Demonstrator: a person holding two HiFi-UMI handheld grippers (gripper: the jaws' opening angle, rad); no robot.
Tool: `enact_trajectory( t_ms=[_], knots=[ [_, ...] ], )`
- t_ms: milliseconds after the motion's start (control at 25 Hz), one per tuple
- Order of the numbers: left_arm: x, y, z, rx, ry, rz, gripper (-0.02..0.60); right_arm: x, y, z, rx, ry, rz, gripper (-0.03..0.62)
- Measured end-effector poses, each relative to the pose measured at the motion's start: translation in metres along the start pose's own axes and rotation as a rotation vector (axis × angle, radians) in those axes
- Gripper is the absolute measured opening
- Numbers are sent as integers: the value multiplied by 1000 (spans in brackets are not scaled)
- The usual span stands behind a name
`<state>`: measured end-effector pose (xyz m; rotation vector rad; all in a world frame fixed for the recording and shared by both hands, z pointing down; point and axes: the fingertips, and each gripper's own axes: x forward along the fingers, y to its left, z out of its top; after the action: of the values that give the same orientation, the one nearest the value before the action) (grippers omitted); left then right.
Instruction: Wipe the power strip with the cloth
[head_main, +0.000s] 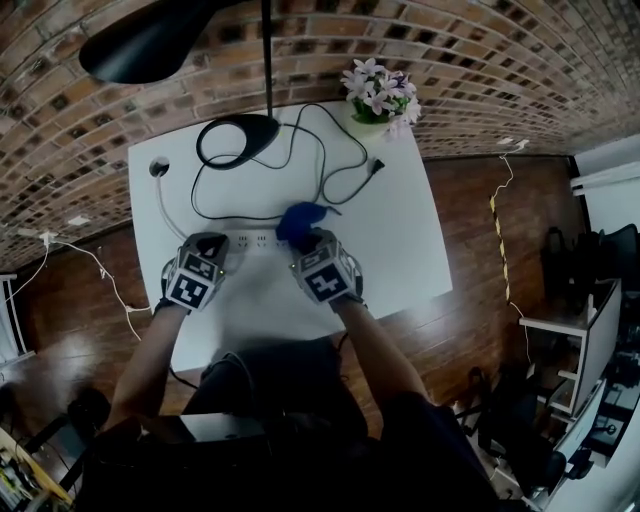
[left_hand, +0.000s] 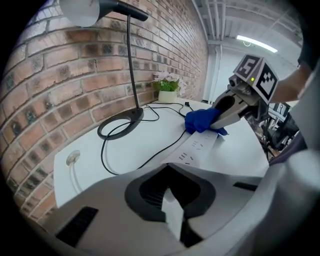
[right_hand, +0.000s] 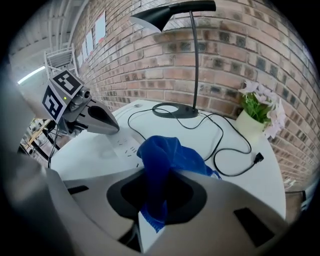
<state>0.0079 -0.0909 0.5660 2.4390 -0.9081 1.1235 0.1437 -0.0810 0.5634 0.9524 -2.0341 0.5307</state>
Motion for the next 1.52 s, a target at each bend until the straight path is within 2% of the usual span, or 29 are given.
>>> enact_trajectory(
  t_ms=[120,320,440,680,880,1200,1320,1520],
  knots=[
    [0,1,-2,-6,-9,23,9,5,2,6,-53,17,-4,58],
    [-1,2,0,-56,-49,4,11,10,6,6,-151,73,-32,58],
    [-1,1,-1,-45,-51,11,11,13,10,4,-234,116,-52,60],
    [-1,2,-1,-51,-58,9,11,19,24,9,-329,157,-53,58],
    [-2,2,-1,-60,-59,4,11,21,26,9,-336,185,-19,58],
    [-2,2,0,-73,-67,-2,12,25,37,14,-415,223,9,58],
    [-2,2,0,-75,-71,-8,12,27,43,17,-408,217,24,60],
    [-2,2,-1,-89,-77,-22,12,35,65,26,-463,198,37,58]
  ],
)
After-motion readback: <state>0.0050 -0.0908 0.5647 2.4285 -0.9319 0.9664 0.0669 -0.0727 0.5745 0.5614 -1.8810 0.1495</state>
